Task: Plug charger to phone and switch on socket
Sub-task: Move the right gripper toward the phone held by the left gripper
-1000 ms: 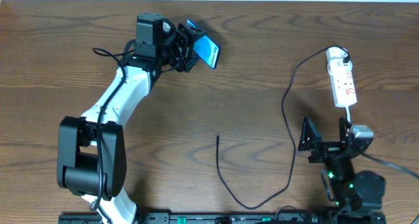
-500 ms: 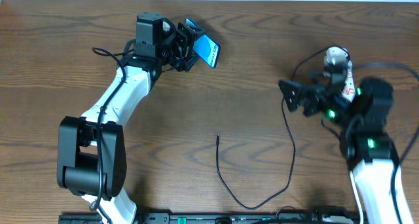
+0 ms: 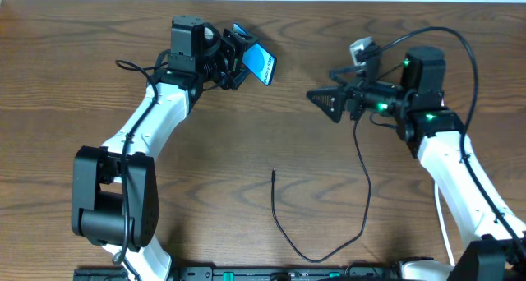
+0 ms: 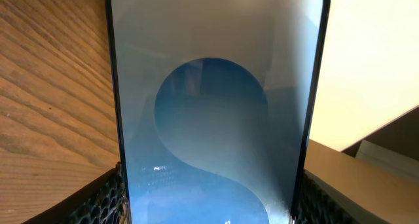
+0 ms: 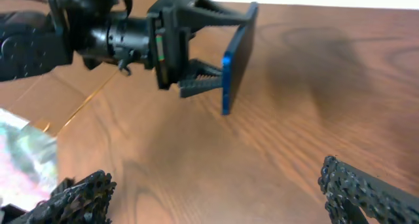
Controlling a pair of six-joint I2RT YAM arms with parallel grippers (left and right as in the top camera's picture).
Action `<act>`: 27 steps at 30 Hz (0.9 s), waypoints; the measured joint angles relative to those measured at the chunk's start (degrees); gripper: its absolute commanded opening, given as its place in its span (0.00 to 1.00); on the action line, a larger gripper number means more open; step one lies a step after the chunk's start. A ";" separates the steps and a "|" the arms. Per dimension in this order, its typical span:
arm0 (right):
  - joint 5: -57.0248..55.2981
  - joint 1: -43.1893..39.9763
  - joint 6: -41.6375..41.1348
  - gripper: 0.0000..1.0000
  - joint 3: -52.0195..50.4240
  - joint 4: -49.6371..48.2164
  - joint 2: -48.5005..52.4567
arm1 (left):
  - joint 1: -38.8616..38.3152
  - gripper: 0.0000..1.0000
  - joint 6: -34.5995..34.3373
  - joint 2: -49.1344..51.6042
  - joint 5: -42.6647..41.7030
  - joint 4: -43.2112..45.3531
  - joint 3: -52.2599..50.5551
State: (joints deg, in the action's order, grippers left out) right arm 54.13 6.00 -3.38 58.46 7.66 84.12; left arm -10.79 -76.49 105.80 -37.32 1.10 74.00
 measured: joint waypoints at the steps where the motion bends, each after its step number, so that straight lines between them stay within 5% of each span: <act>1: 0.04 0.15 0.02 0.99 0.00 0.00 0.17 | 0.00 0.07 -0.11 0.00 -0.02 0.00 0.00; 10: -2.36 2.03 -0.37 0.99 0.00 -0.61 0.26 | -0.15 0.07 -0.22 0.00 0.00 0.00 0.00; 27: -27.71 13.53 -8.13 0.98 0.00 -3.04 0.28 | -2.84 0.07 -3.26 0.00 0.00 0.00 0.00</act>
State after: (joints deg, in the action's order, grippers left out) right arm 26.41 19.53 -11.51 58.46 4.62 84.40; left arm -13.63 -79.75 105.80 -37.32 1.10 74.00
